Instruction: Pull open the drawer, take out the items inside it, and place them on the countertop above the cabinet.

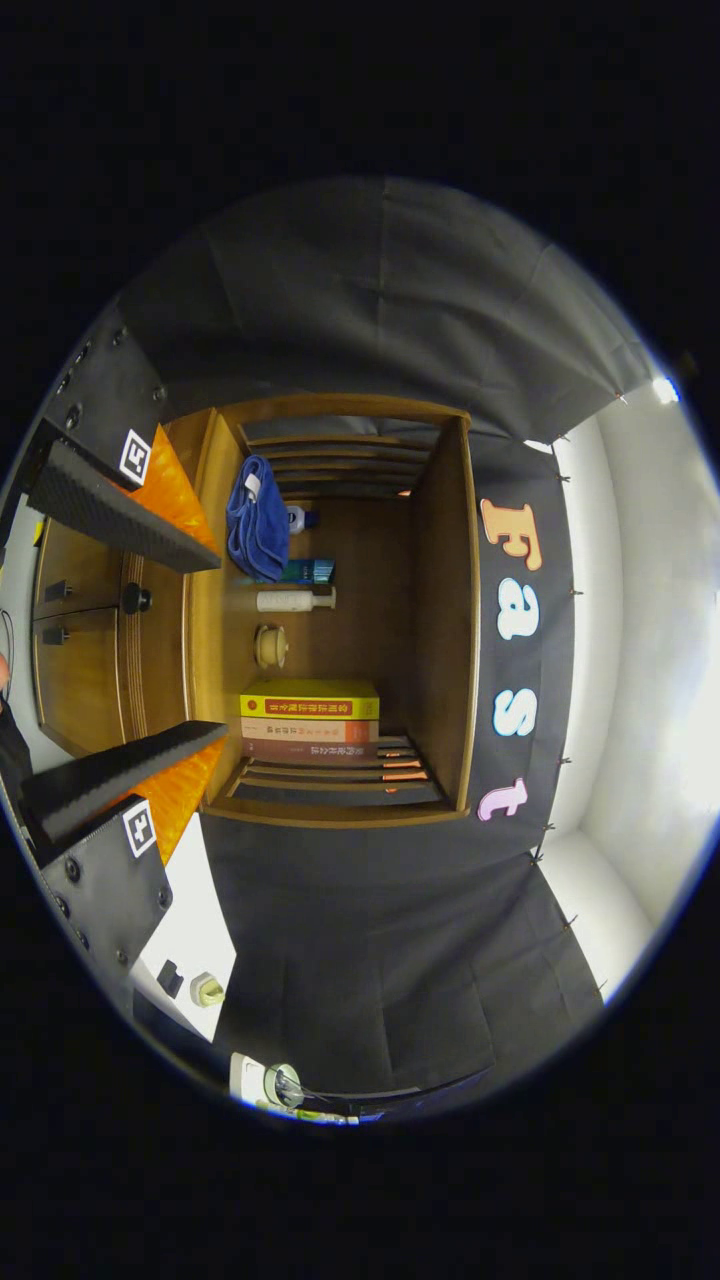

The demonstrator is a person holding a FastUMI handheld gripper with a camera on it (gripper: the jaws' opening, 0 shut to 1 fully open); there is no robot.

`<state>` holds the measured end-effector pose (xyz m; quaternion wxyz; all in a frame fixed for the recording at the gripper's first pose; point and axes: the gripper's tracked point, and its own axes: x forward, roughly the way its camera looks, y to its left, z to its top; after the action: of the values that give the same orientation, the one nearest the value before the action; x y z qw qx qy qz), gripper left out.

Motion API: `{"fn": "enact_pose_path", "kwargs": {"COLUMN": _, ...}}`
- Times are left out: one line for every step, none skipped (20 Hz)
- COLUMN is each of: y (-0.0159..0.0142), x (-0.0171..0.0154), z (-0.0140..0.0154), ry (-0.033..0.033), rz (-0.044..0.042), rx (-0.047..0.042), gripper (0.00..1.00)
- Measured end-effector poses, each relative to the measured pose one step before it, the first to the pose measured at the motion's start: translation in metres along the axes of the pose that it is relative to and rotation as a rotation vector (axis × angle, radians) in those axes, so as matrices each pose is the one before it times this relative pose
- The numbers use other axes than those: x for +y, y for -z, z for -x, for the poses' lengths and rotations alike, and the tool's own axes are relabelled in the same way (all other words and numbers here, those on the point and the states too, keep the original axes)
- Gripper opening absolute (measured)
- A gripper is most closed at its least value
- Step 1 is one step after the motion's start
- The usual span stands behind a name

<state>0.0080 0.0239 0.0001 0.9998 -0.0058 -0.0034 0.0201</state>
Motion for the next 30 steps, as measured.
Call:
{"fn": "enact_pose_path", "kwargs": {"y": -0.00381, "x": 0.00288, "z": -0.00330, "ry": -0.00234, "rz": 0.01041, "rx": -0.01004, "gripper": 0.98}}
{"fn": "enact_pose_path", "kwargs": {"y": -0.00154, "x": 0.00138, "z": -0.00408, "ry": 0.00096, "rz": 0.00989, "rx": -0.00487, "gripper": 0.98}}
{"fn": "enact_pose_path", "kwargs": {"y": 0.00083, "x": 0.00281, "z": -0.00402, "ry": -0.00260, "rz": 0.00632, "rx": 0.00065, "gripper": 0.98}}
{"fn": "enact_pose_path", "kwargs": {"y": 0.00205, "x": 0.00478, "z": -0.00381, "ry": -0.00383, "rz": 0.00144, "rx": 0.00323, "gripper": 0.98}}
{"fn": "enact_pose_path", "kwargs": {"y": 0.00268, "x": 0.00430, "z": -0.00584, "ry": -0.00422, "rz": -0.00270, "rx": 0.00393, "gripper": 0.98}}
{"fn": "enact_pose_path", "kwargs": {"y": 0.00166, "x": 0.00299, "z": -0.00460, "ry": -0.00556, "rz": -0.00633, "rx": -0.00292, "gripper": 0.98}}
{"fn": "enact_pose_path", "kwargs": {"y": 0.00180, "x": 0.00188, "z": -0.00740, "ry": -0.00072, "rz": -0.00775, "rx": -0.00686, "gripper": 0.98}}
{"fn": "enact_pose_path", "kwargs": {"y": 0.00142, "x": -0.00062, "z": -0.00623, "ry": 0.00309, "rz": -0.00720, "rx": -0.00564, "gripper": 0.98}}
{"fn": "enact_pose_path", "kwargs": {"y": 0.00372, "x": -0.00195, "z": -0.00727, "ry": 0.00817, "rz": -0.00805, "rx": -0.00389, "gripper": 0.98}}
{"fn": "enact_pose_path", "kwargs": {"y": 0.00765, "x": -0.00353, "z": -0.00813, "ry": 0.00823, "rz": -0.00812, "rx": 0.00286, "gripper": 0.98}}
{"fn": "enact_pose_path", "kwargs": {"y": 0.00782, "x": -0.00165, "z": -0.00689, "ry": 0.00450, "rz": -0.01192, "rx": 0.00421, "gripper": 0.98}}
{"fn": "enact_pose_path", "kwargs": {"y": 0.01187, "x": -0.00137, "z": -0.00830, "ry": -0.00066, "rz": -0.01309, "rx": 0.00507, "gripper": 0.99}}
{"fn": "enact_pose_path", "kwargs": {"y": 0.01130, "x": 0.00070, "z": -0.00882, "ry": -0.00348, "rz": -0.01288, "rx": 0.00282, "gripper": 0.99}}
{"fn": "enact_pose_path", "kwargs": {"y": 0.00898, "x": 0.00220, "z": -0.00858, "ry": -0.00443, "rz": -0.01377, "rx": -0.00318, "gripper": 0.99}}
{"fn": "enact_pose_path", "kwargs": {"y": 0.00851, "x": 0.00091, "z": -0.00753, "ry": -0.00152, "rz": -0.00850, "rx": -0.01192, "gripper": 0.99}}
{"fn": "enact_pose_path", "kwargs": {"y": 0.01087, "x": 0.00061, "z": -0.00600, "ry": 0.00076, "rz": -0.00330, "rx": -0.00629, "gripper": 0.99}}
{"fn": "enact_pose_path", "kwargs": {"y": 0.01224, "x": 0.00306, "z": -0.00592, "ry": -0.00256, "rz": 0.00513, "rx": -0.00131, "gripper": 1.00}}
{"fn": "enact_pose_path", "kwargs": {"y": 0.01245, "x": 0.00540, "z": -0.00631, "ry": -0.00895, "rz": 0.00539, "rx": 0.00347, "gripper": 1.00}}
{"fn": "enact_pose_path", "kwargs": {"y": 0.01289, "x": 0.00511, "z": -0.00558, "ry": -0.01233, "rz": 0.00831, "rx": 0.00976, "gripper": 1.00}}
{"fn": "enact_pose_path", "kwargs": {"y": 0.01166, "x": 0.00404, "z": -0.00586, "ry": -0.01121, "rz": 0.00627, "rx": 0.00887, "gripper": 1.00}}
{"fn": "enact_pose_path", "kwargs": {"y": 0.01132, "x": 0.00310, "z": -0.00633, "ry": -0.00570, "rz": 0.00458, "rx": 0.00597, "gripper": 1.00}}
{"fn": "enact_pose_path", "kwargs": {"y": 0.01069, "x": 0.00139, "z": -0.00501, "ry": -0.00272, "rz": 0.00646, "rx": 0.00699, "gripper": 1.00}}
{"fn": "enact_pose_path", "kwargs": {"y": 0.01117, "x": 0.00117, "z": -0.00470, "ry": -0.00306, "rz": 0.00876, "rx": 0.00869, "gripper": 1.00}}
{"fn": "enact_pose_path", "kwargs": {"y": 0.01095, "x": 0.00110, "z": -0.00388, "ry": -0.00293, "rz": 0.01053, "rx": 0.00961, "gripper": 0.99}}
{"fn": "enact_pose_path", "kwargs": {"y": 0.01263, "x": 0.00048, "z": -0.00472, "ry": 0.00096, "rz": 0.01277, "rx": 0.01578, "gripper": 0.99}}
{"fn": "enact_pose_path", "kwargs": {"y": 0.01370, "x": -0.00037, "z": -0.00388, "ry": 0.00037, "rz": 0.01151, "rx": 0.02009, "gripper": 0.99}}
{"fn": "enact_pose_path", "kwargs": {"y": 0.01244, "x": 0.00090, "z": -0.00256, "ry": -0.00253, "rz": 0.00631, "rx": 0.01928, "gripper": 0.99}}
{"fn": "enact_pose_path", "kwargs": {"y": 0.01114, "x": 0.00059, "z": -0.00222, "ry": -0.00009, "rz": 0.00477, "rx": 0.01493, "gripper": 0.98}}
{"fn": "enact_pose_path", "kwargs": {"y": 0.00799, "x": 0.00109, "z": -0.00308, "ry": -0.00364, "rz": 0.00640, "rx": 0.00924, "gripper": 0.97}}
{"fn": "enact_pose_path", "kwargs": {"y": 0.00674, "x": 0.00023, "z": -0.00515, "ry": 0.00196, "rz": 0.00940, "rx": 0.00937, "gripper": 0.96}}
